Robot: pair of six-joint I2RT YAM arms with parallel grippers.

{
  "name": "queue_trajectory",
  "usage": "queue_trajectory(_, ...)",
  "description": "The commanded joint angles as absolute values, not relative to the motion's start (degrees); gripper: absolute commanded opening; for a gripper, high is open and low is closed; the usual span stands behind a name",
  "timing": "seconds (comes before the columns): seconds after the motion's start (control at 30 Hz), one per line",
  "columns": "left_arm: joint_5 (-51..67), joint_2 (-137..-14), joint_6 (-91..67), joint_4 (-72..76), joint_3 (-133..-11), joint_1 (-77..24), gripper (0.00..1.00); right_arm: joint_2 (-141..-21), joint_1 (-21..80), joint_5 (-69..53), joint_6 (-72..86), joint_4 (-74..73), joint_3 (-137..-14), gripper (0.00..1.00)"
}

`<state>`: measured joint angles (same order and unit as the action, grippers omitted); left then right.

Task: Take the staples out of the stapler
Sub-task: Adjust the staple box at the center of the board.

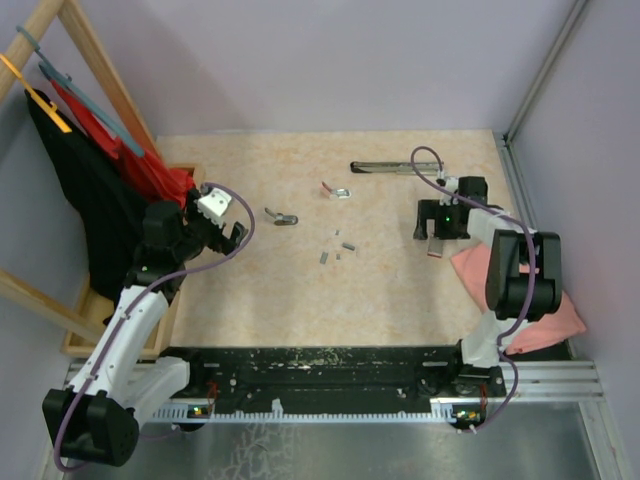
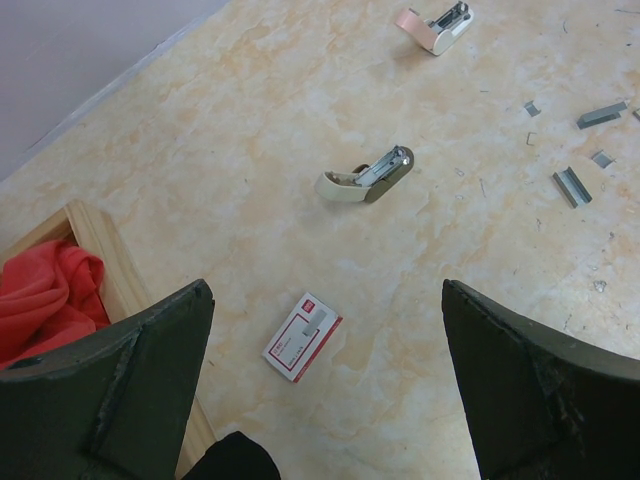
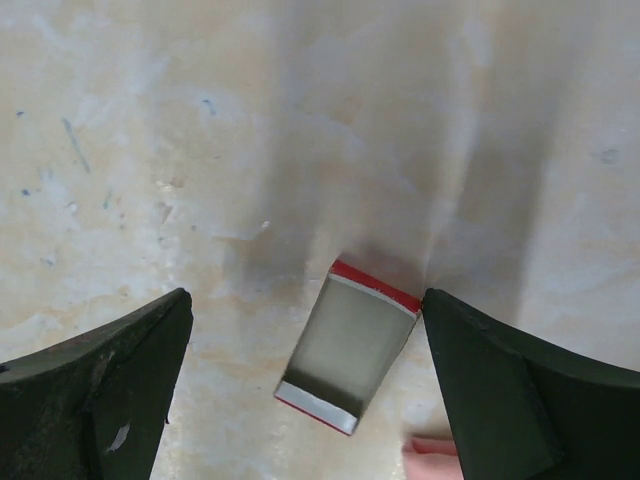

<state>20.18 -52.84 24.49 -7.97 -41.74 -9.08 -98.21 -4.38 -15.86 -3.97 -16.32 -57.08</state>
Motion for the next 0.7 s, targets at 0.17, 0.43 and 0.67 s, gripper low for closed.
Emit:
queue_trajectory(0.17, 21.4, -52.8, 25.1, -8.0, -42.3, -8.3, 0.99, -99.6, 1.8, -24.9, -5.2, -18.7, -59.2, 0.97)
queue_trajectory(0.43, 22.3, -52.9, 25.1, -8.2, -42.3, -8.1, 0.99, -99.4, 5.3, -25.9, -9.3, -20.2, -60.9, 0.97)
queue_trajectory(0.67, 22.7, -52.8, 25.2, -8.4, -42.4, -8.0, 0.99, -96.5, 7.0, -24.6, -13.1, -20.6, -62.2, 0.97)
